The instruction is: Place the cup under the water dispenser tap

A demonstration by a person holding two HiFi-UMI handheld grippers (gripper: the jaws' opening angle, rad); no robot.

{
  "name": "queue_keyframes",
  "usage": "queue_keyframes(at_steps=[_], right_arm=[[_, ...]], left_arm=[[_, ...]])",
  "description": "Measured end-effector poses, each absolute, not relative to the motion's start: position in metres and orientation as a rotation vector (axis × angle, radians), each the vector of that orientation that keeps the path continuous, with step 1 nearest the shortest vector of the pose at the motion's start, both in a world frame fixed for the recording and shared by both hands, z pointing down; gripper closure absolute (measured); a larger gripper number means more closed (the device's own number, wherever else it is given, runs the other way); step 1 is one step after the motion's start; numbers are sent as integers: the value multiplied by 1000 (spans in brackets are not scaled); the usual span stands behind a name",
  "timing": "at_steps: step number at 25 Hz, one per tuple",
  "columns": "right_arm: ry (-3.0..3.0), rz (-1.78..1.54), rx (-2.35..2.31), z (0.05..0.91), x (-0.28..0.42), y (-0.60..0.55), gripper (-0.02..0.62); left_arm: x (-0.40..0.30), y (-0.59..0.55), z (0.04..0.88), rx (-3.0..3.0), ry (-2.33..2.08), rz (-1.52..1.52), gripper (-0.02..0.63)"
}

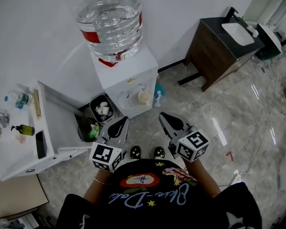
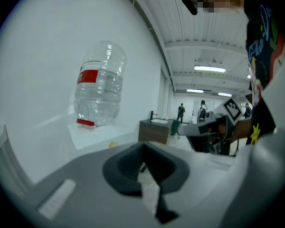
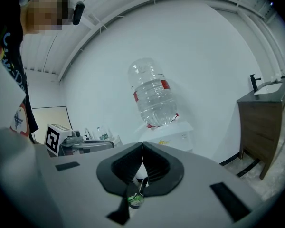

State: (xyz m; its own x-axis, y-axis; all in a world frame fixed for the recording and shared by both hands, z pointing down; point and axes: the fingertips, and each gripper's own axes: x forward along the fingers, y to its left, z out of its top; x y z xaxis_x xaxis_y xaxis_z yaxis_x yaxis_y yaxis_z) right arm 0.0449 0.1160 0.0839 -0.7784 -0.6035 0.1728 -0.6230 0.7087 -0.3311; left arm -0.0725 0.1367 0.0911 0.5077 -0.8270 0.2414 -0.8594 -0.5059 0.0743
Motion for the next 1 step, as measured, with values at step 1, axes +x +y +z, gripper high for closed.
queue_keyframes(at_steps=[1], right_arm=[[-2855, 575, 1024, 84, 43, 117, 581]], left_arm=[[-73, 137, 91, 2566, -1448, 264, 609]])
